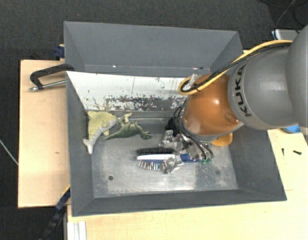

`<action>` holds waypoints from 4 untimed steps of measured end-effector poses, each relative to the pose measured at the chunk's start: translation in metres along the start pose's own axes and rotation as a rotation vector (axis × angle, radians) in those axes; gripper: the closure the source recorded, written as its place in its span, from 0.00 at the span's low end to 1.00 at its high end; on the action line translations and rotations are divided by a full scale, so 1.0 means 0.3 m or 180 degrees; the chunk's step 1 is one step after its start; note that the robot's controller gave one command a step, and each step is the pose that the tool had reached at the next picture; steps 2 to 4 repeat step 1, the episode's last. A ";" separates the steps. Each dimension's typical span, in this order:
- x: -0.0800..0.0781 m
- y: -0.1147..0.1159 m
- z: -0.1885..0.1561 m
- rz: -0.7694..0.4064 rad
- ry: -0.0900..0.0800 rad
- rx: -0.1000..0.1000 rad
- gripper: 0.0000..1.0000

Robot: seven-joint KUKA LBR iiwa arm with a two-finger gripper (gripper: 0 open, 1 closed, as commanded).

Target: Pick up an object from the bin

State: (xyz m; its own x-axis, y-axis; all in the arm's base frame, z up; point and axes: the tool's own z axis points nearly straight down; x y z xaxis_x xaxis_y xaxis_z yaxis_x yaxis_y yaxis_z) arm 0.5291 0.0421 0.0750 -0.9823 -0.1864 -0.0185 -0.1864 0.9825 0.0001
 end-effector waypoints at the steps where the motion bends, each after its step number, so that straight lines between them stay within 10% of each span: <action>1: -0.070 -0.003 -0.494 -0.0036 0.0014 0.0003 1.00; 4: -0.070 -0.003 -0.494 -0.0036 0.0014 0.0003 1.00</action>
Offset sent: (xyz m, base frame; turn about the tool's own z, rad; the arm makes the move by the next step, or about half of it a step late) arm 0.0153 0.0015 0.1431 -0.0116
